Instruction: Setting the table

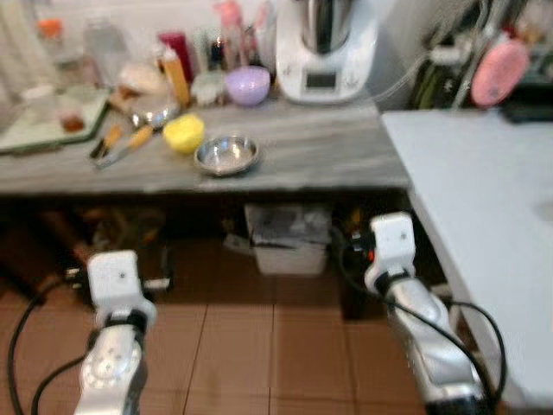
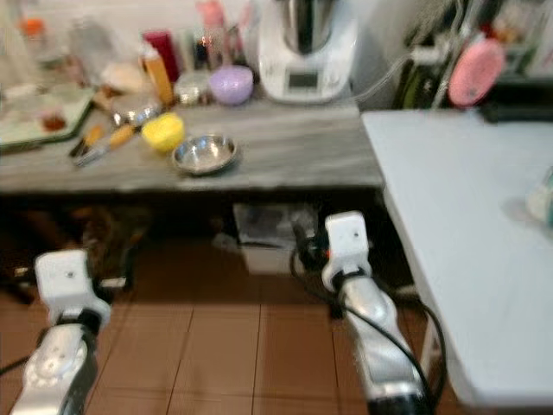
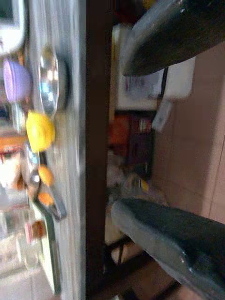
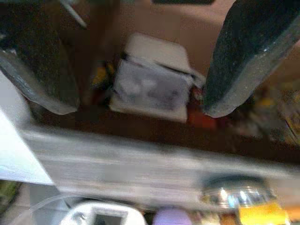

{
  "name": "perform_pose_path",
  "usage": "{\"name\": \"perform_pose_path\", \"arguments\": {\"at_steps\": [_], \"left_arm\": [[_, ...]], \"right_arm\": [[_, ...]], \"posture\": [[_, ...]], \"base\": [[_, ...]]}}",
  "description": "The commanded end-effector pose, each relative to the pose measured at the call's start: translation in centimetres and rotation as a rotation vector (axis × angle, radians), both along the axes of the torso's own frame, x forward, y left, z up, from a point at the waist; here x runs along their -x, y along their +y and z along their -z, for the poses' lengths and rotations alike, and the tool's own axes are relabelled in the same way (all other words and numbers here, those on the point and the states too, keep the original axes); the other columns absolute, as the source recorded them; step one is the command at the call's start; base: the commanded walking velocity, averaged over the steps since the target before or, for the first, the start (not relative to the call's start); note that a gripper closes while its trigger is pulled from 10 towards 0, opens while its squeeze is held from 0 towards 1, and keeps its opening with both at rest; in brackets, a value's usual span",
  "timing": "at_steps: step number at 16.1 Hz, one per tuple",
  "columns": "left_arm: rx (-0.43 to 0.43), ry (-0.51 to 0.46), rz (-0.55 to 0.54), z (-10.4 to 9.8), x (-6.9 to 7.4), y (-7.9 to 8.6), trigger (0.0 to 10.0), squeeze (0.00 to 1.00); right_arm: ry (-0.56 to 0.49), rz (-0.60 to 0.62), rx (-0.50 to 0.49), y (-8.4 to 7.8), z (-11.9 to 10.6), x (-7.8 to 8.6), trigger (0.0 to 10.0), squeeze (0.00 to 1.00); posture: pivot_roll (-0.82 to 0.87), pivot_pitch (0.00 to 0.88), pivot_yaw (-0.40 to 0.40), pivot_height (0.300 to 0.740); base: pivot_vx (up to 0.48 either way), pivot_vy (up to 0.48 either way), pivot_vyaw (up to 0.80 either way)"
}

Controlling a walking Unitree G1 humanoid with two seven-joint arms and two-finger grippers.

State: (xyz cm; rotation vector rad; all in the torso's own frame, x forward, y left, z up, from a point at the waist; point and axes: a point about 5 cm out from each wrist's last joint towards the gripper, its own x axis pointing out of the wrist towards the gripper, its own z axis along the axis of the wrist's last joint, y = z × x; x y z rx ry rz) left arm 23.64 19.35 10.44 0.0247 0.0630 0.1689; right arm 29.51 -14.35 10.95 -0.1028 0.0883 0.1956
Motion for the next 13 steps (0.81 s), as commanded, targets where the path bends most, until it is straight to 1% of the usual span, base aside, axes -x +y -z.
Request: {"name": "perform_pose_path", "arguments": {"at_steps": [1,3,5,8,13], "left_arm": [[-0.020,-0.010,0.002,-0.33,-0.17,0.16,10.0,0.00],[-0.020,-0.012,-0.001,-0.28,-0.18,0.16,10.0,0.00],[-0.021,-0.016,-0.001,-0.24,-0.25,0.11,10.0,0.00],[-0.027,-0.021,0.005,-0.28,-0.35,0.08,10.0,0.00],[-0.030,-0.028,0.020,-0.39,-0.55,-0.25,10.0,0.00]], "right_arm": [[-0.018,0.003,0.016,0.14,-0.48,-0.20,10.0,0.00],[-0.017,0.009,0.022,-0.13,-0.42,-0.33,10.0,0.00],[-0.016,0.010,0.019,-0.36,-0.44,-0.48,10.0,0.00],[-0.021,0.004,0.004,-0.24,-0.51,-0.42,10.0,0.00],[-0.023,0.004,0.010,-0.21,-0.42,-0.31,10.0,0.00]], "posture": [[-0.19,0.000,0.060,0.740],[-0.19,0.000,0.057,0.740],[-0.19,0.000,0.058,0.740],[-0.20,0.000,0.062,0.740],[-0.20,0.000,0.068,0.740]], "base": [[-0.334,0.000,0.00],[-0.296,0.000,0.00],[0.000,0.000,0.00],[0.000,0.000,0.00],[0.000,0.000,0.00]]}}
